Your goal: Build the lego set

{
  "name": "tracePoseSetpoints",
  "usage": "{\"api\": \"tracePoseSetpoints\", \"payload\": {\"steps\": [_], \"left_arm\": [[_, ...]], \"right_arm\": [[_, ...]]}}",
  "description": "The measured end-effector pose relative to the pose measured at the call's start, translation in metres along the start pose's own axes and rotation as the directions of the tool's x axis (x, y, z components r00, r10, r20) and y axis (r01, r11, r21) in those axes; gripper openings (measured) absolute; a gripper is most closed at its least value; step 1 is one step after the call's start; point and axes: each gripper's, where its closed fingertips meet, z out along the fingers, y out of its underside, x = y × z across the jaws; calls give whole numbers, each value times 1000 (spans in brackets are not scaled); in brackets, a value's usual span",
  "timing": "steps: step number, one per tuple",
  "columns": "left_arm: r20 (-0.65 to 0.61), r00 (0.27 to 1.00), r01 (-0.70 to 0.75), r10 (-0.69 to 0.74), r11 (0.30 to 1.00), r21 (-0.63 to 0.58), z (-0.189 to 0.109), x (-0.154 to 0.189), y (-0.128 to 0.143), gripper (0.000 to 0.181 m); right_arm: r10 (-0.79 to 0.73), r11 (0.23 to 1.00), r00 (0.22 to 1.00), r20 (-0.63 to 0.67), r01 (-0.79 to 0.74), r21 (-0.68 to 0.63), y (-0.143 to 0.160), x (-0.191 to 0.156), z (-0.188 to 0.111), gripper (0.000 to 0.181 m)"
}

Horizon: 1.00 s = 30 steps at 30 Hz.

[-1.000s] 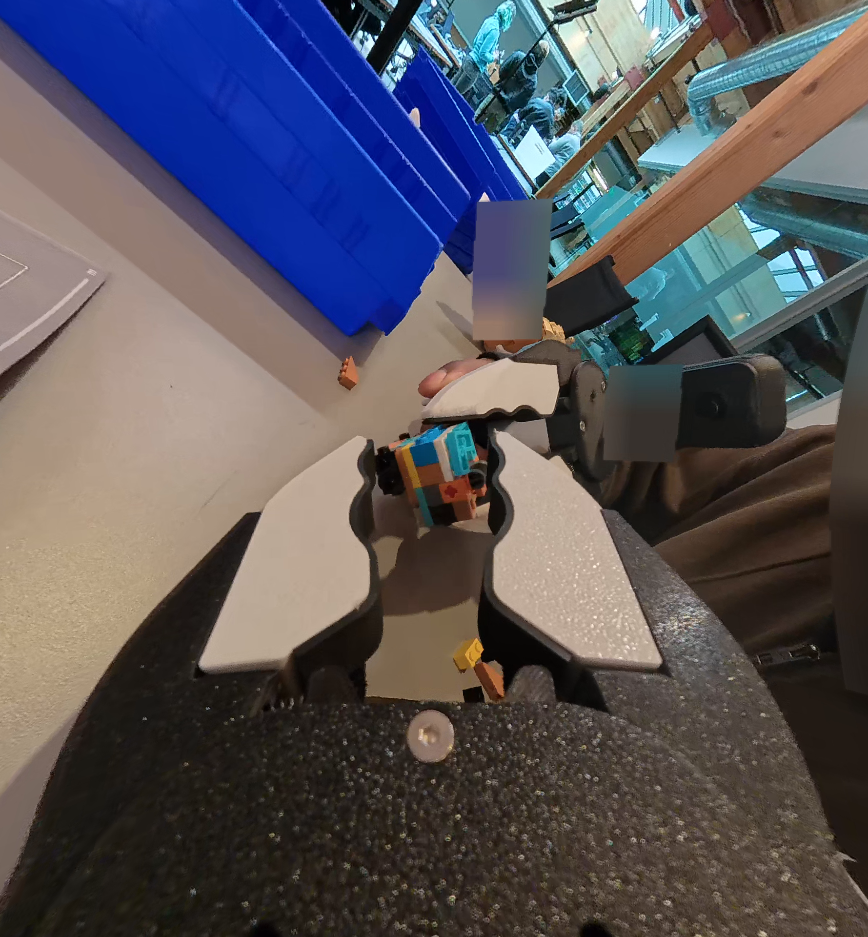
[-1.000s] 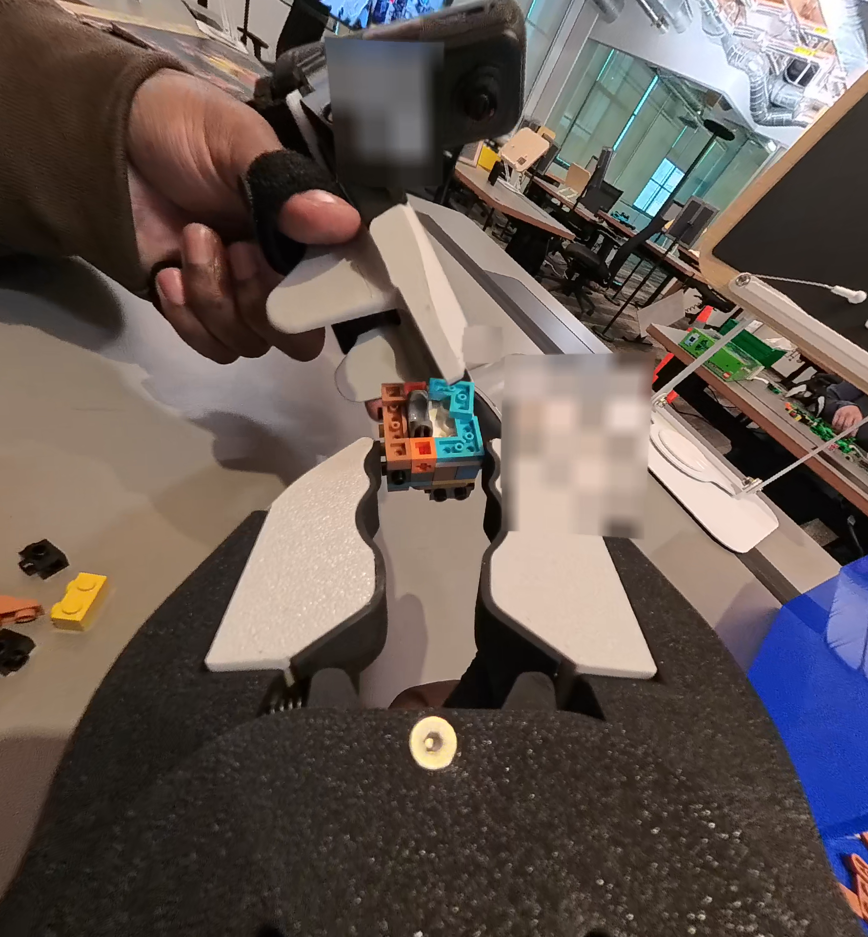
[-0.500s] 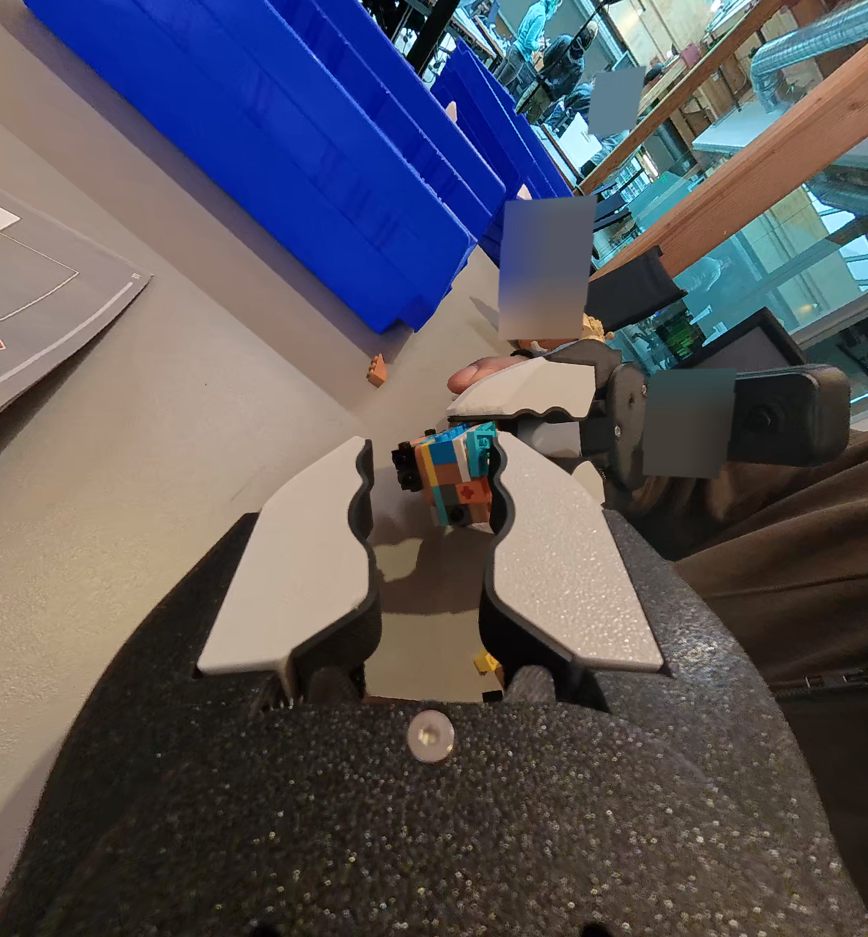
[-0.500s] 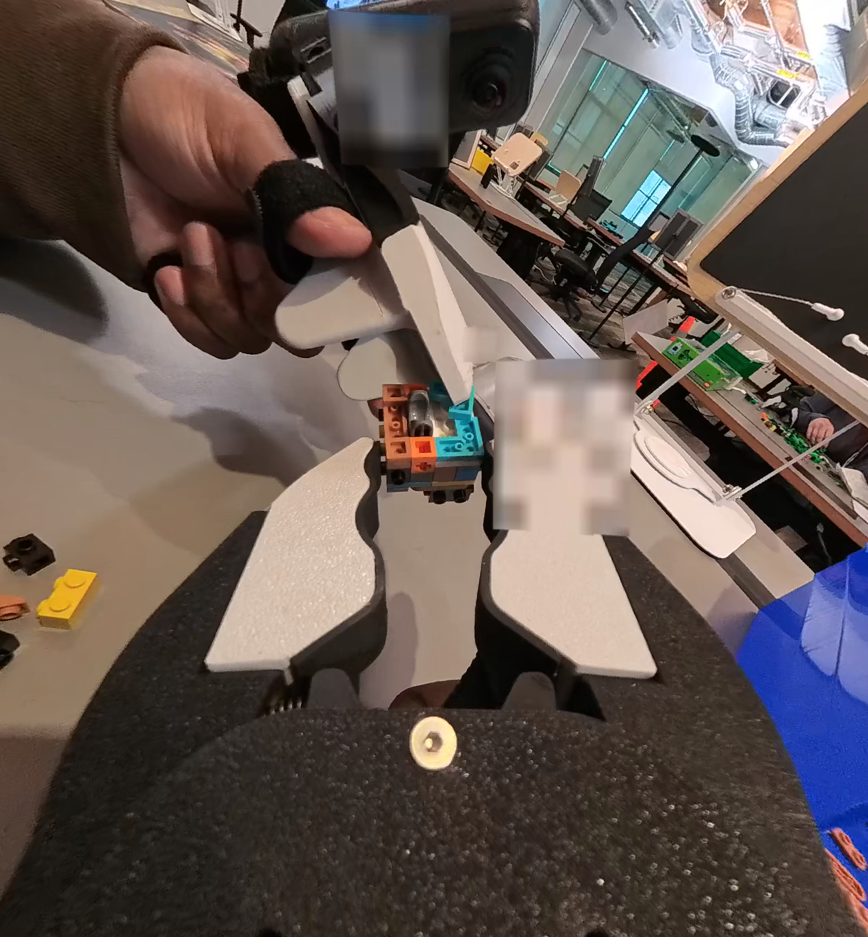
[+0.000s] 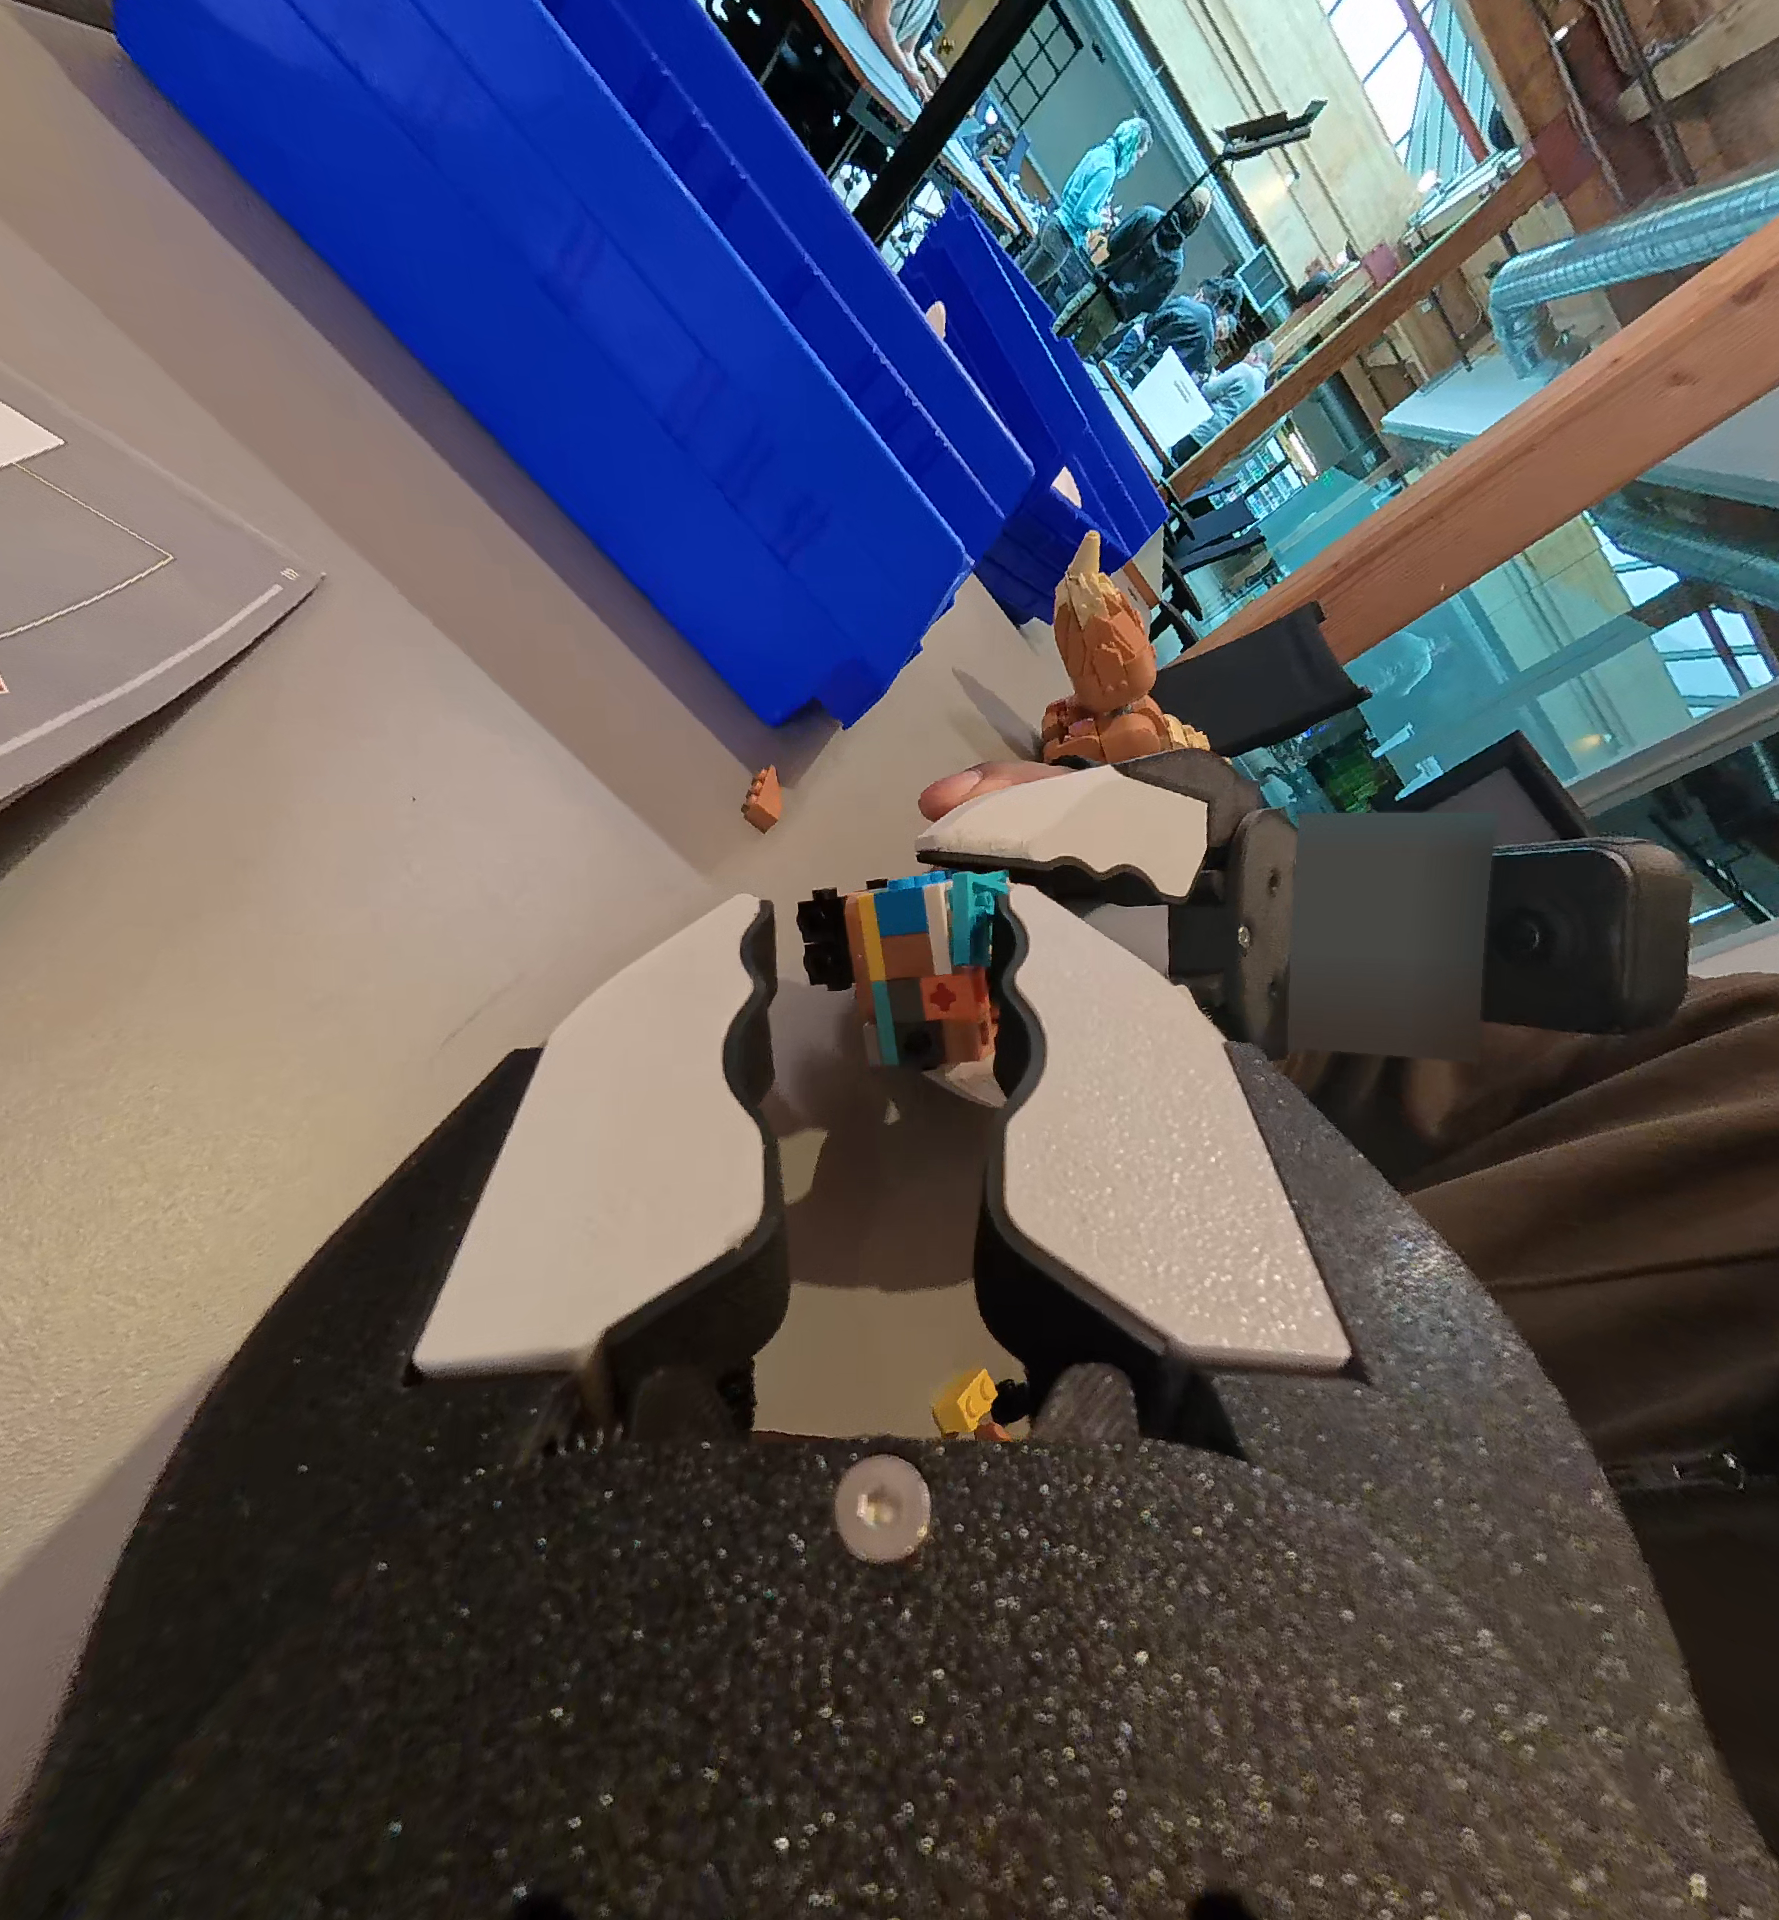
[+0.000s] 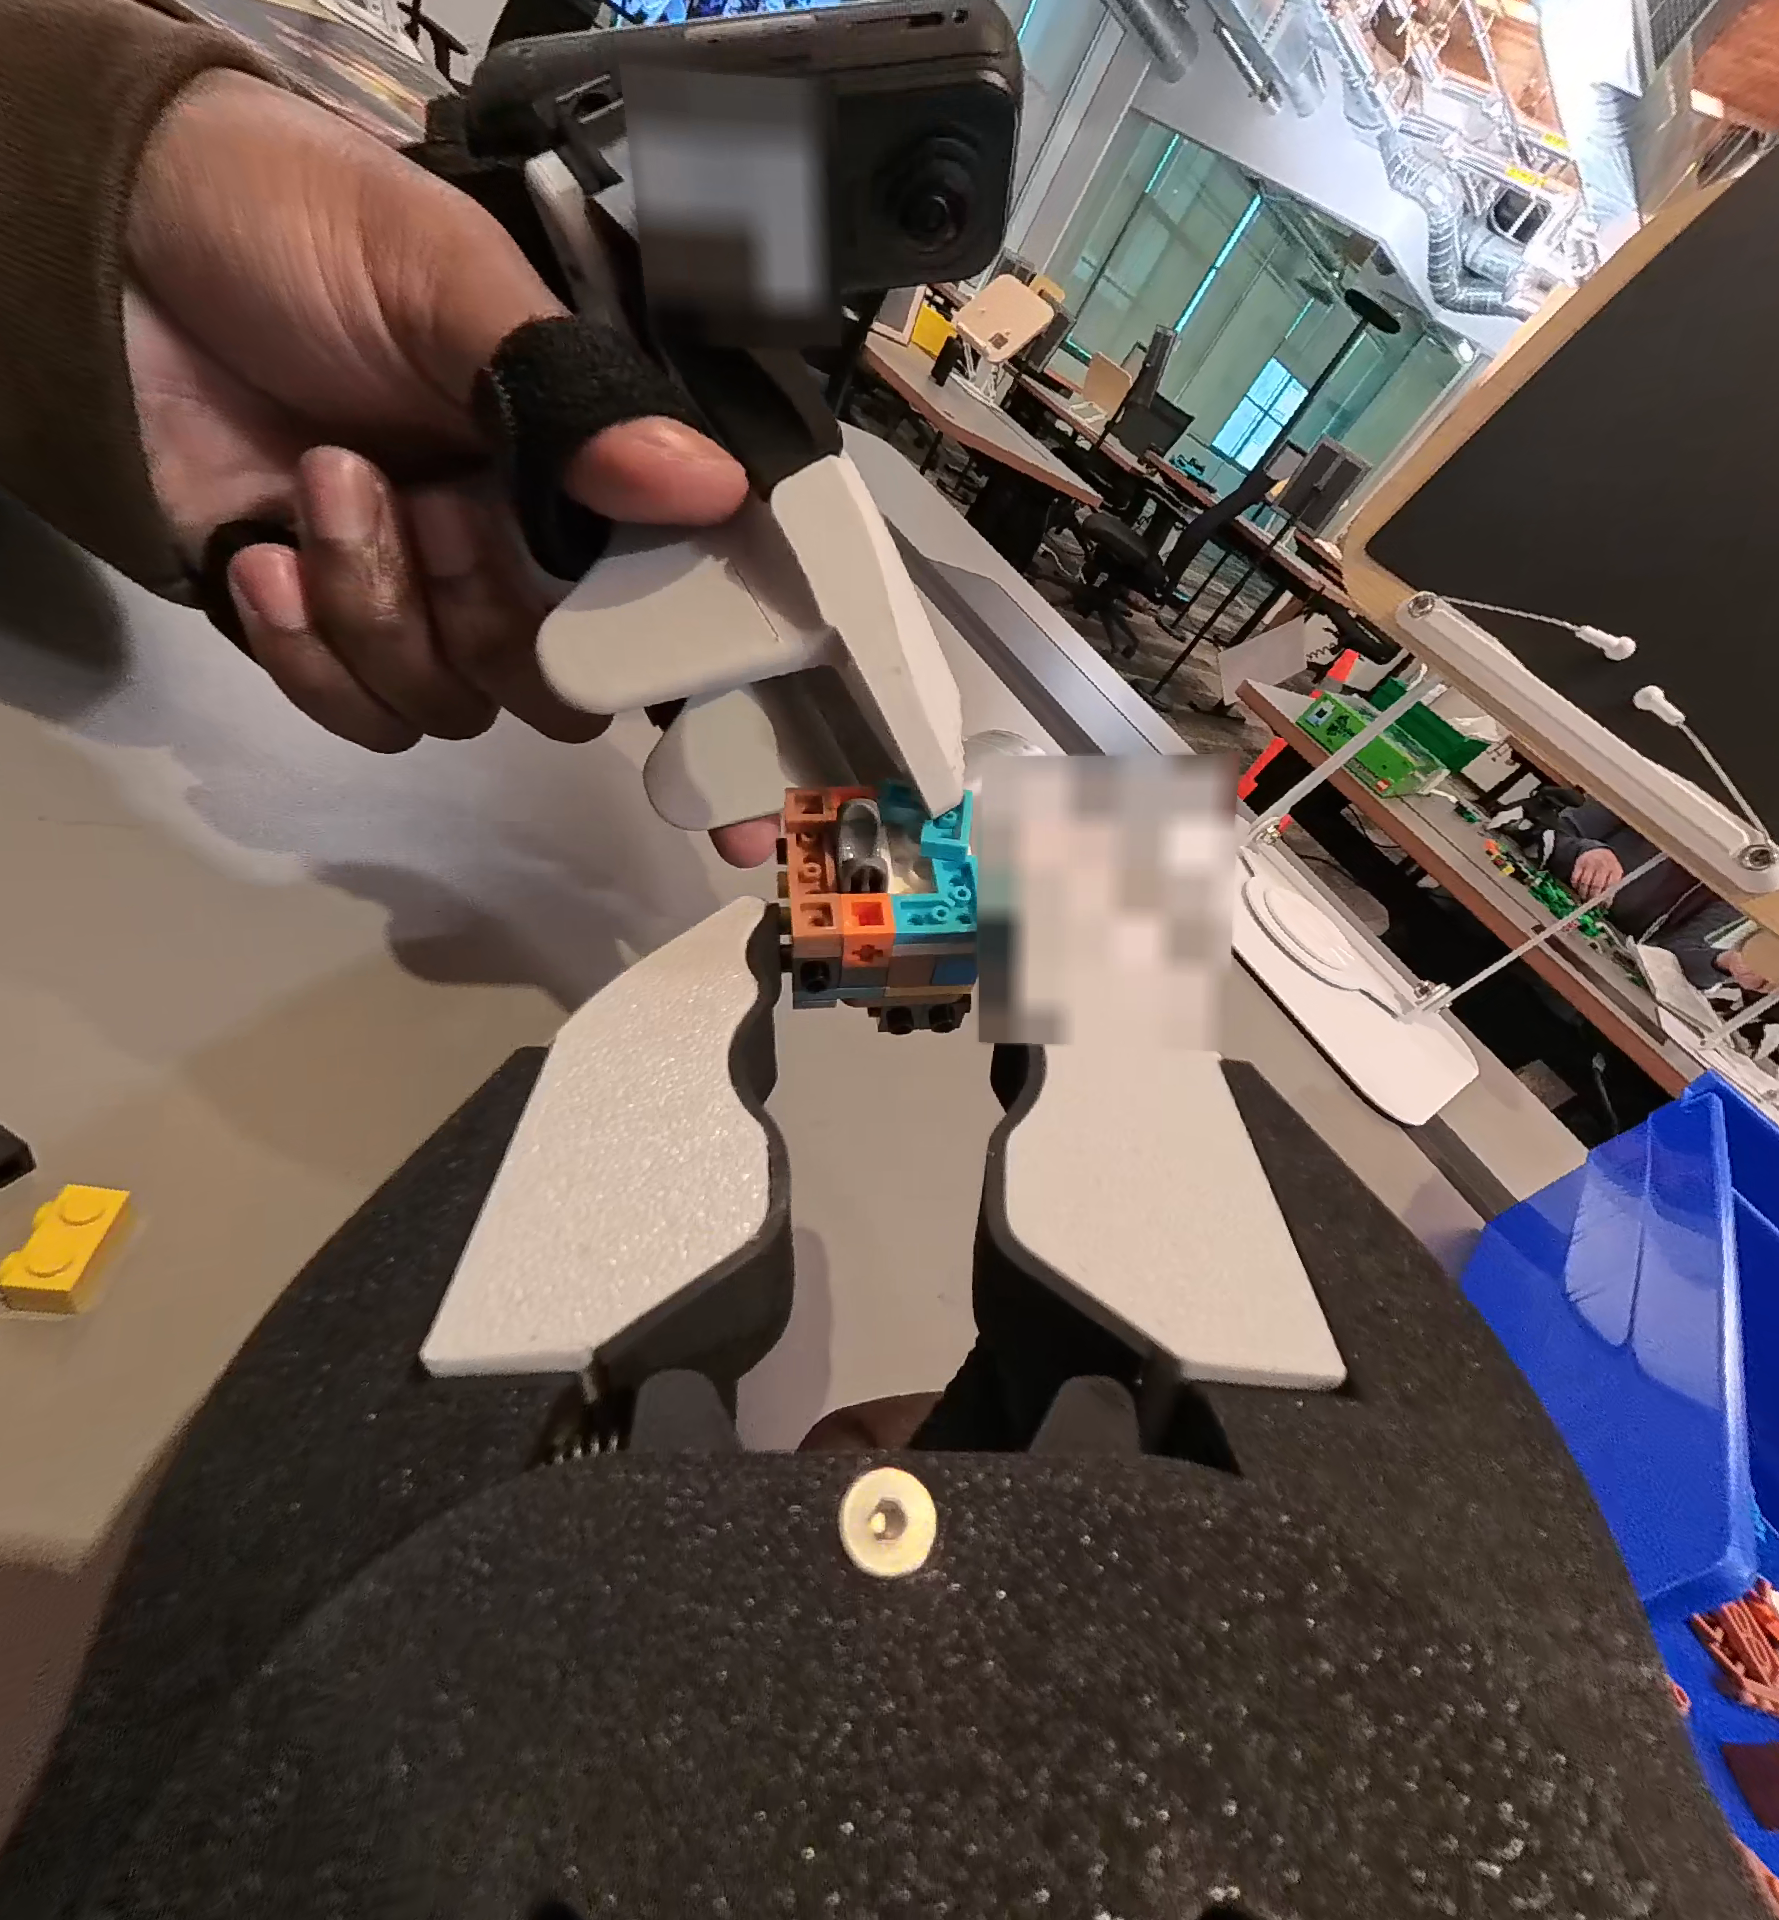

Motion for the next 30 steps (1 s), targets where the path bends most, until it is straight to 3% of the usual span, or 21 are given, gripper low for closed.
{"api": "tracePoseSetpoints", "payload": {"steps": [4, 8, 12, 15, 30], "left_arm": [[6, 999, -32, 31, 999, 12, -3, 2, -4, 40], [62, 987, -153, 151, 988, 29, -6, 4, -11, 43], [205, 905, -372, 373, 927, -43, -7, -3, -10, 53], [246, 854, -460, 459, 886, -56, -6, 1, -12, 55], [275, 850, -454, 450, 889, -55, -7, -3, -14, 54]], "right_arm": [[8, 1000, 1000, -5, -8, -2, 1, 2, 0, 38], [2, 1000, 1000, 2, -2, -2, 0, -1, 0, 38], [-5, 1000, 1000, 7, 5, 0, -1, -2, 0, 38], [-7, 1000, 1000, 11, 7, 1, -1, -3, 0, 38], [-14, 1000, 1000, 15, 13, 12, -3, -5, 0, 38]]}}
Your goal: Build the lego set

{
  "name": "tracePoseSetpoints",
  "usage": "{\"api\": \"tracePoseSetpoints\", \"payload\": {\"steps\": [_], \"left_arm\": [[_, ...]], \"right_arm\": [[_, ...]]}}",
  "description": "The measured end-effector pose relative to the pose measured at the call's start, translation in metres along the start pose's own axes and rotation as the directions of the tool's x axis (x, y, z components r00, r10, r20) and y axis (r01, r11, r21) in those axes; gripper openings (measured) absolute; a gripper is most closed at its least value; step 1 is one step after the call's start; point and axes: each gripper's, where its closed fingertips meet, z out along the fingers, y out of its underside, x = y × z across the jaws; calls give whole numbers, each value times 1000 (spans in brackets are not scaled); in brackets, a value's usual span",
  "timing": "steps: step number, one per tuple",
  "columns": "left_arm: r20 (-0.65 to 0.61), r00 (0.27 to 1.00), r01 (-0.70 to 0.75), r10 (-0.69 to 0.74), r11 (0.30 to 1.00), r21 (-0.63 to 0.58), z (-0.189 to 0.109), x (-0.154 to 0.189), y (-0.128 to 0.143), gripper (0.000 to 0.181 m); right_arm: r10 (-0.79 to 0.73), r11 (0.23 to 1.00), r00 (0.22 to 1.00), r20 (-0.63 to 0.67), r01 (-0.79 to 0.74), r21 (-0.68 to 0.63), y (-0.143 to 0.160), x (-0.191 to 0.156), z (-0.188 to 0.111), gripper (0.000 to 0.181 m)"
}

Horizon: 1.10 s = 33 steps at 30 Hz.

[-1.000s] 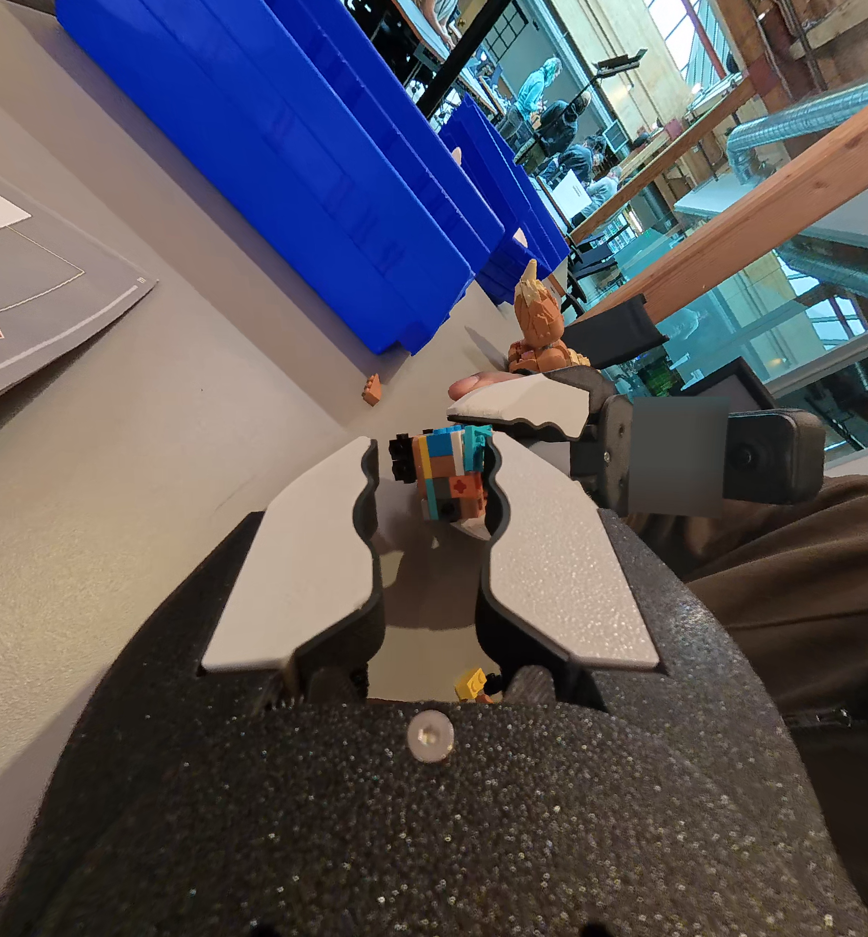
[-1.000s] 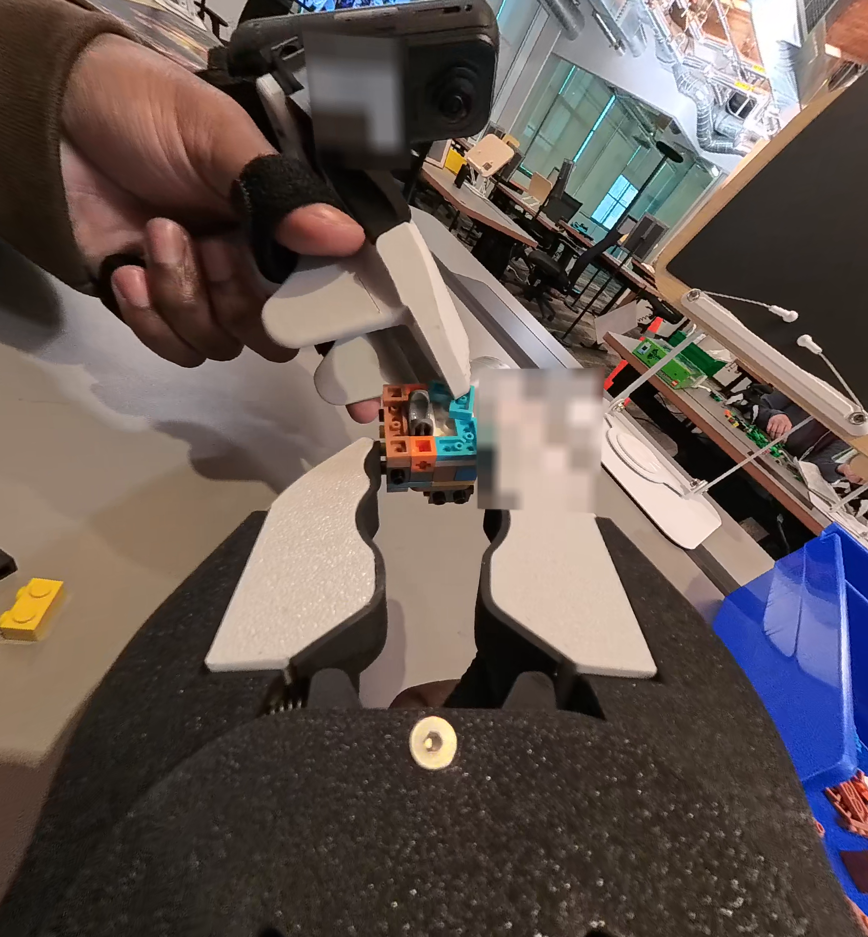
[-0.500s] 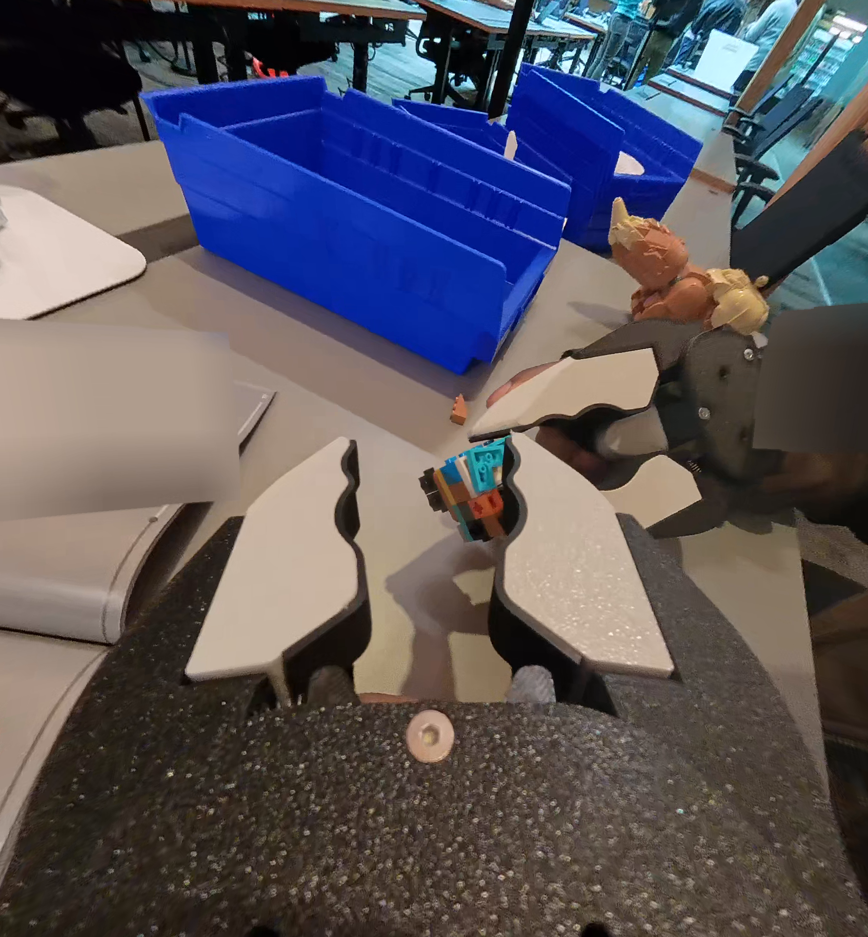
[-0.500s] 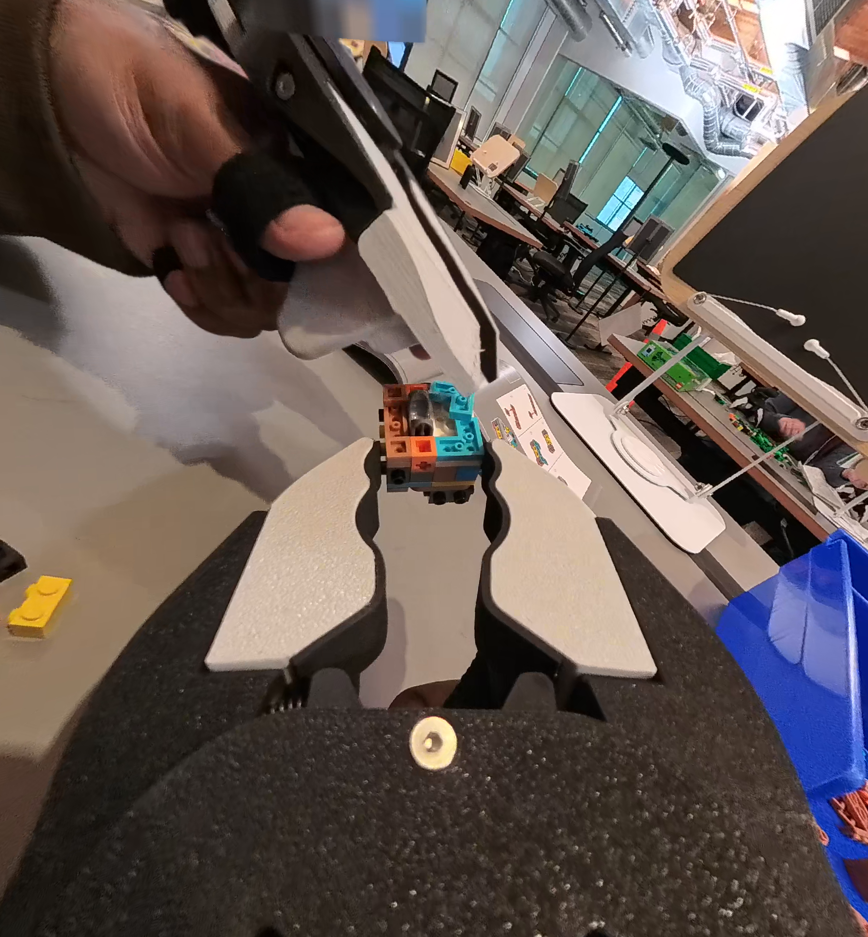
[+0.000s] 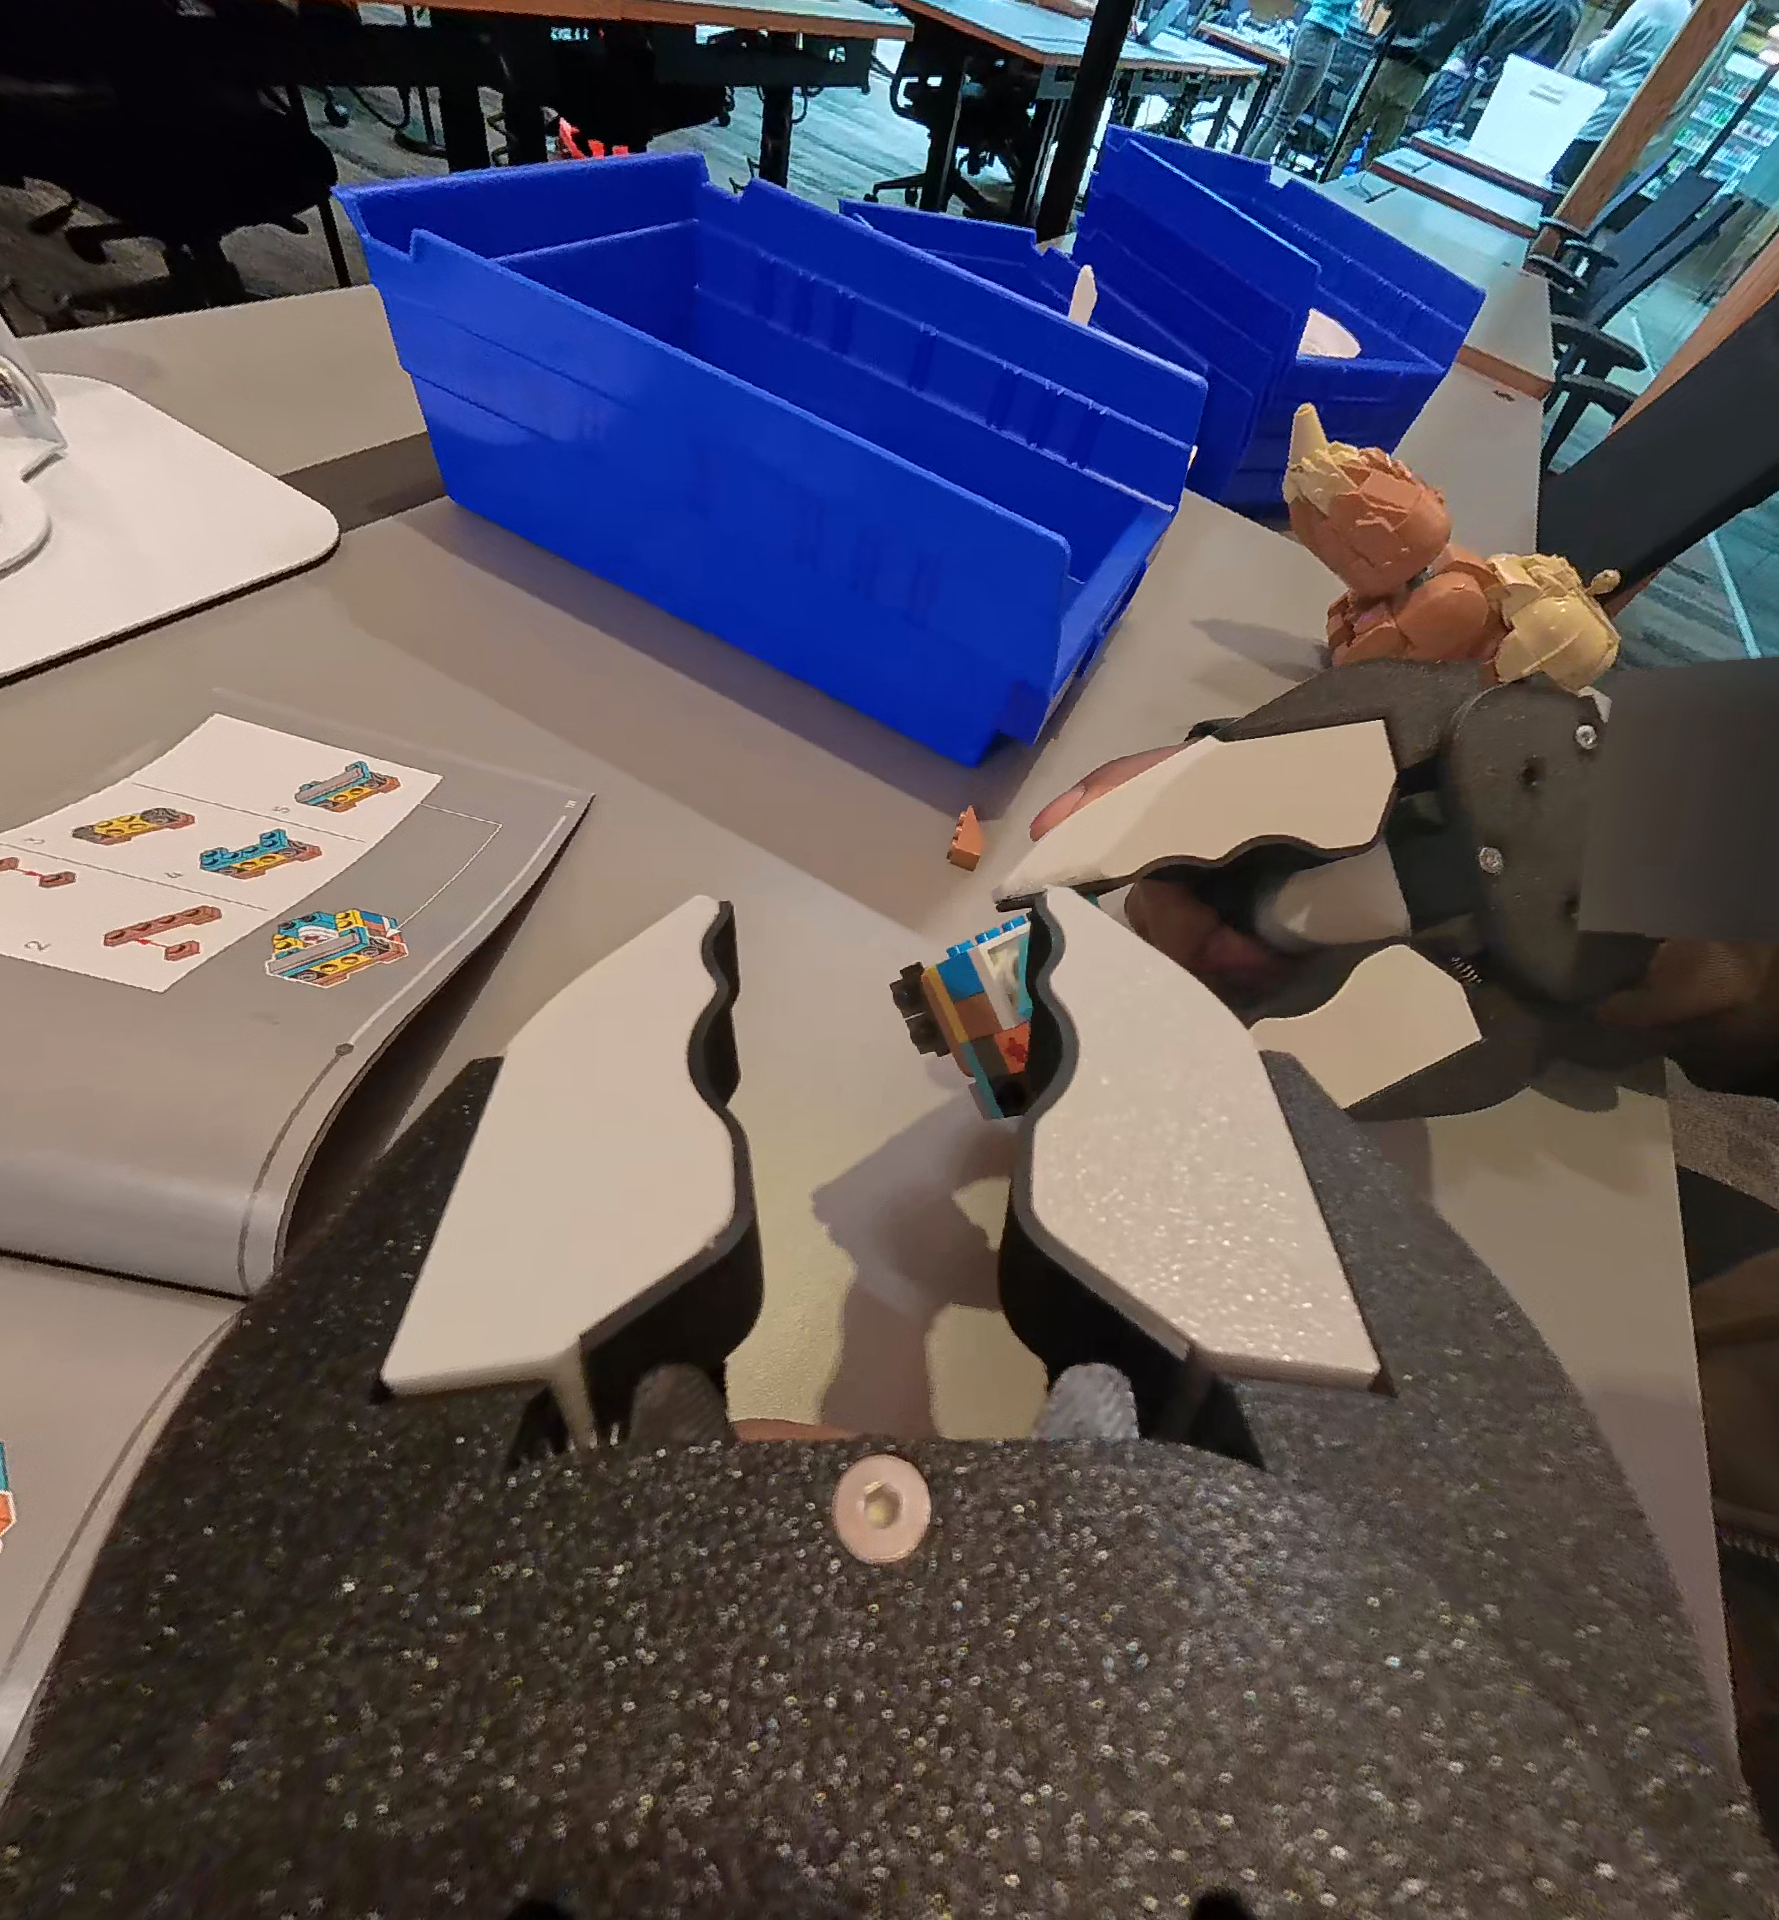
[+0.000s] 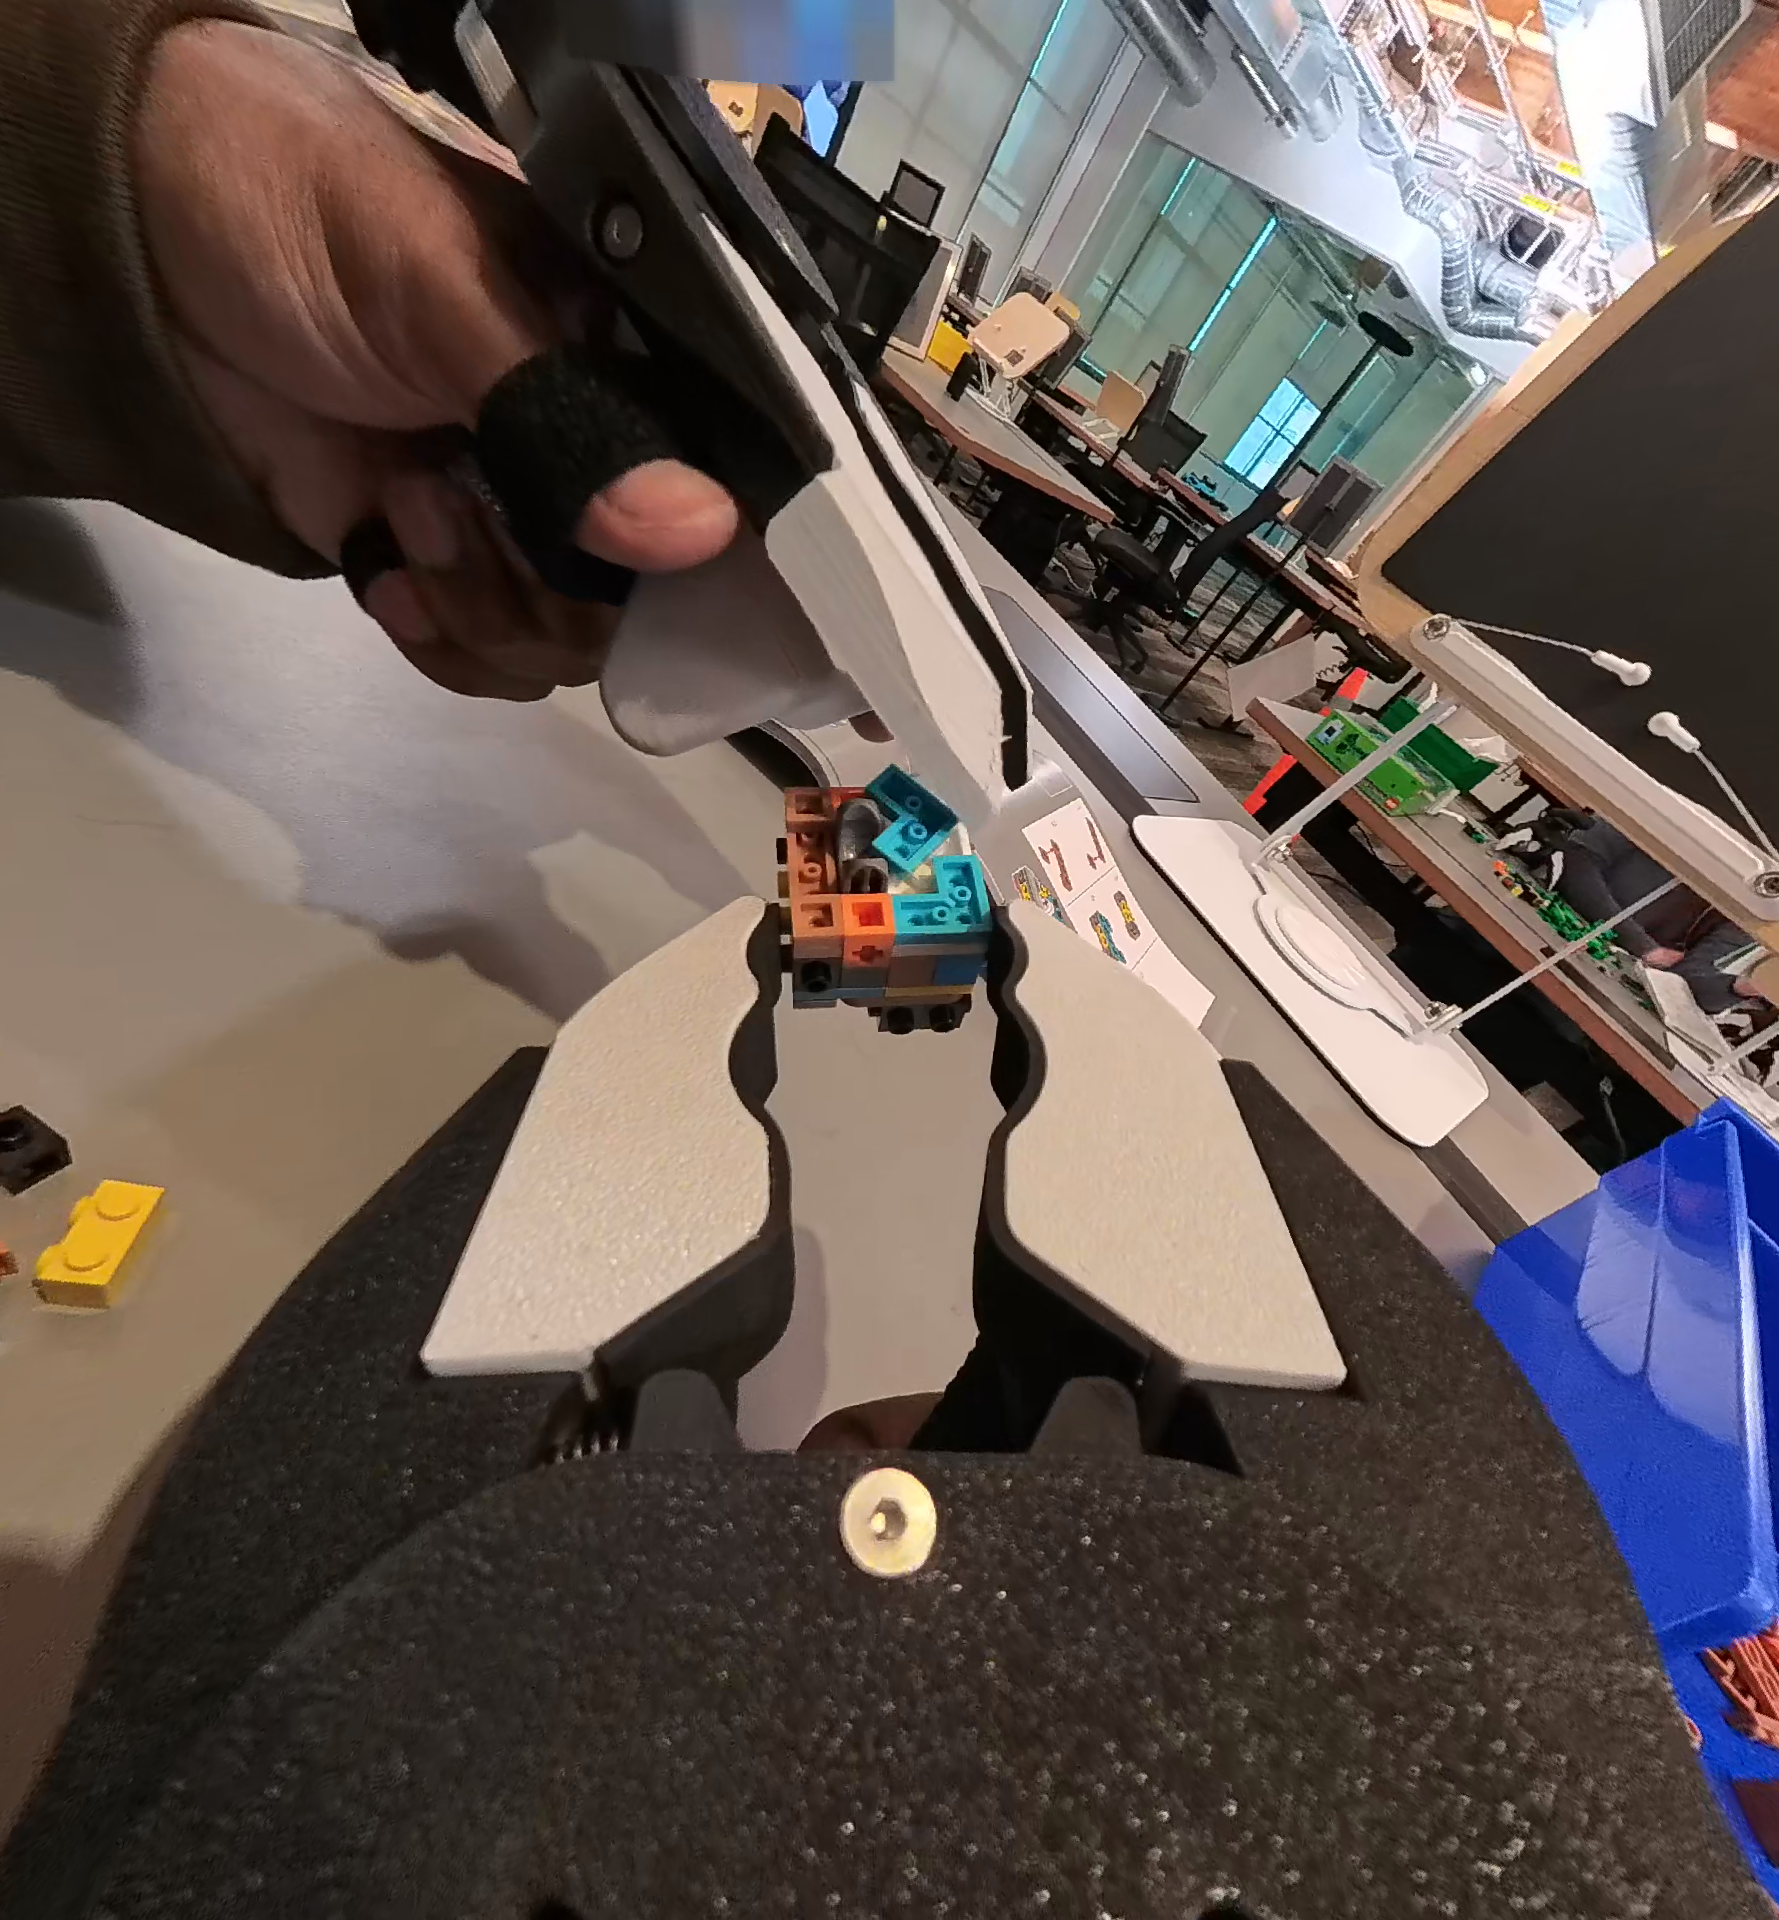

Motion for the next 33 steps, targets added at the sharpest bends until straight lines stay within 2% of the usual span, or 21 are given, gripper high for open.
{"api": "tracePoseSetpoints", "payload": {"steps": [6, 13, 24, 33], "left_arm": [[-1, 1000, -26, 27, 1000, 11, -4, 0, -4, 54], [-13, 993, -122, 121, 989, -79, -6, 4, 6, 54], [3, 998, -56, 57, 996, -65, -5, -3, 6, 52], [1, 997, -78, 78, 996, -34, -8, -3, -1, 52]], "right_arm": [[10, 1000, 1000, 4, -10, -2, 1, 0, 0, 38], [8, 1000, 1000, 15, -8, -6, 1, -2, 1, 38], [42, 999, 999, 23, -42, -2, 2, -2, 1, 38], [129, 992, 990, 56, -129, -4, 3, -1, 2, 38]]}}
